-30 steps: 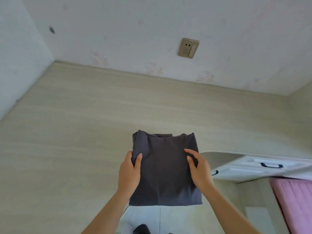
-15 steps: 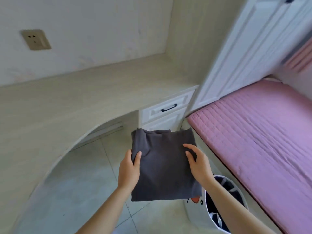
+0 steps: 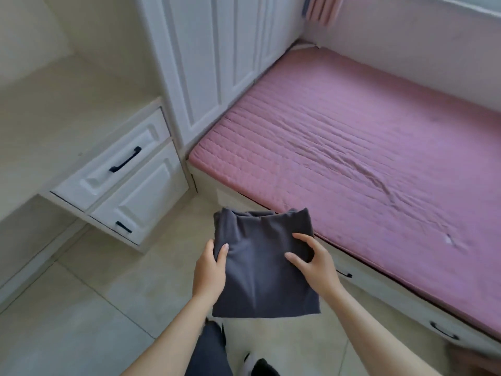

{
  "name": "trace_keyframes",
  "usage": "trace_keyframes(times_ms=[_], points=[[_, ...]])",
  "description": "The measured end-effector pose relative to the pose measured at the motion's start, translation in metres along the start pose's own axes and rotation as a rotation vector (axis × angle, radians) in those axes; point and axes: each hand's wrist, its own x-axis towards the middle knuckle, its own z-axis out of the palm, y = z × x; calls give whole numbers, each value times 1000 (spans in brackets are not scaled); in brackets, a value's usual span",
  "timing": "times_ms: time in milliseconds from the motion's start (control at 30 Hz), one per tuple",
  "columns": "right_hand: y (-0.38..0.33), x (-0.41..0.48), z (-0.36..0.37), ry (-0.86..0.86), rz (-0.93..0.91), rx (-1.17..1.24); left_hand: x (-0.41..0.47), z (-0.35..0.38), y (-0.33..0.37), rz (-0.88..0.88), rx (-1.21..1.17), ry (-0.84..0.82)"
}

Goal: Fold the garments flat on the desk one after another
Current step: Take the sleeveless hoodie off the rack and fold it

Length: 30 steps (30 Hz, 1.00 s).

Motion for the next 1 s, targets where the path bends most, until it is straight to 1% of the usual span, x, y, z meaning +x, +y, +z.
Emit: trace_keyframes(times_ms=[133, 200, 367, 467, 533, 633, 733, 800, 967, 1000], points=[[38, 18, -18, -42, 122, 16, 28, 46, 15, 26, 92, -147], [56, 28, -17, -56, 174, 24, 43, 64, 15, 25, 129, -186], [110, 75, -6, -27, 308, 54, 101, 119, 8, 7, 261, -312], [152, 105, 12, -57, 415, 34, 135, 156, -9, -33, 342, -441], [174, 119, 28, -70, 472, 52, 155, 177, -20, -55, 368, -490], [208, 138, 54, -86, 543, 98, 181, 210, -40, -114, 366, -502], [249, 162, 87, -64, 605, 145, 211, 252, -70, -152, 397, -486], [270, 177, 105, -52, 618, 149, 225, 272, -88, -164, 445, -478], [354, 212, 159, -44, 646, 113, 251, 342, -158, -176, 578, -452], [358, 216, 159, -38, 646, 108, 251, 344, -157, -167, 612, -450]])
